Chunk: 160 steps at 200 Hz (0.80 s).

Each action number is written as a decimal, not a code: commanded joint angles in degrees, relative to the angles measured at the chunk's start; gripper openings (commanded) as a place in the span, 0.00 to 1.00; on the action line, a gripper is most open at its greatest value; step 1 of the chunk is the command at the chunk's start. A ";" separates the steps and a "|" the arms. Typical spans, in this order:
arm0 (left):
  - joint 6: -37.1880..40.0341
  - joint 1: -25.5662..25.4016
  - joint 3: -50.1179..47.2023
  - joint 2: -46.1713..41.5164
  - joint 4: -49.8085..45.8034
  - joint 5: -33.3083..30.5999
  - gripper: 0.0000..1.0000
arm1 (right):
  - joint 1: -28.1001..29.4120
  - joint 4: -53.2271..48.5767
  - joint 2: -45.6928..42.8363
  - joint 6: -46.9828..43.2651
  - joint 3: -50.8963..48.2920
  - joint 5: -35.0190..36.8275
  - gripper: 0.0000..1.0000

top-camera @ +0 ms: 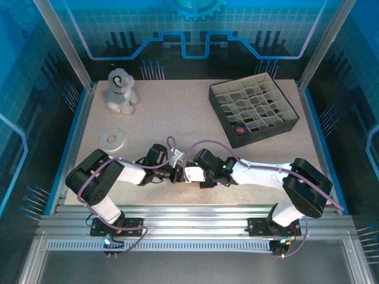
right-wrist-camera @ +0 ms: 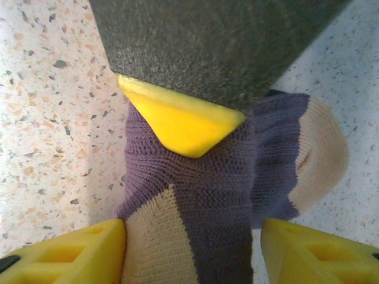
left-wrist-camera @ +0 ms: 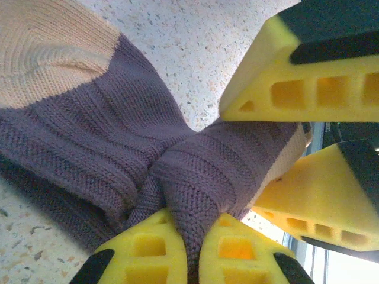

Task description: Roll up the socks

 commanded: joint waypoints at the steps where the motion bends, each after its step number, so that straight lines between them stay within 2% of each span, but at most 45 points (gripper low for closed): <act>1: -1.34 1.30 -0.42 2.27 -7.07 1.92 0.00 | 0.52 1.06 2.08 -1.25 1.14 2.19 0.61; 62: -3.11 2.84 -0.63 3.78 -4.93 4.06 0.00 | 0.61 3.40 5.58 -0.39 0.53 4.06 0.61; 81: -3.30 3.06 -0.46 4.29 -5.34 4.30 0.00 | 0.81 3.57 6.33 -0.45 0.25 5.13 0.58; 108: -3.02 3.06 -0.60 3.90 -5.37 4.04 0.00 | 0.75 1.80 6.28 -0.34 0.57 5.82 0.41; 138: -2.22 3.06 -0.17 2.39 -6.90 3.22 0.00 | 0.82 -3.38 4.97 -0.25 2.27 3.66 0.14; 156: -1.82 3.17 0.32 1.20 -8.11 2.50 0.00 | 0.79 -7.69 4.54 0.12 3.05 1.37 0.04; 160: -1.86 3.15 0.42 0.84 -8.27 2.38 0.03 | 0.75 -8.67 4.58 0.24 4.50 0.76 0.03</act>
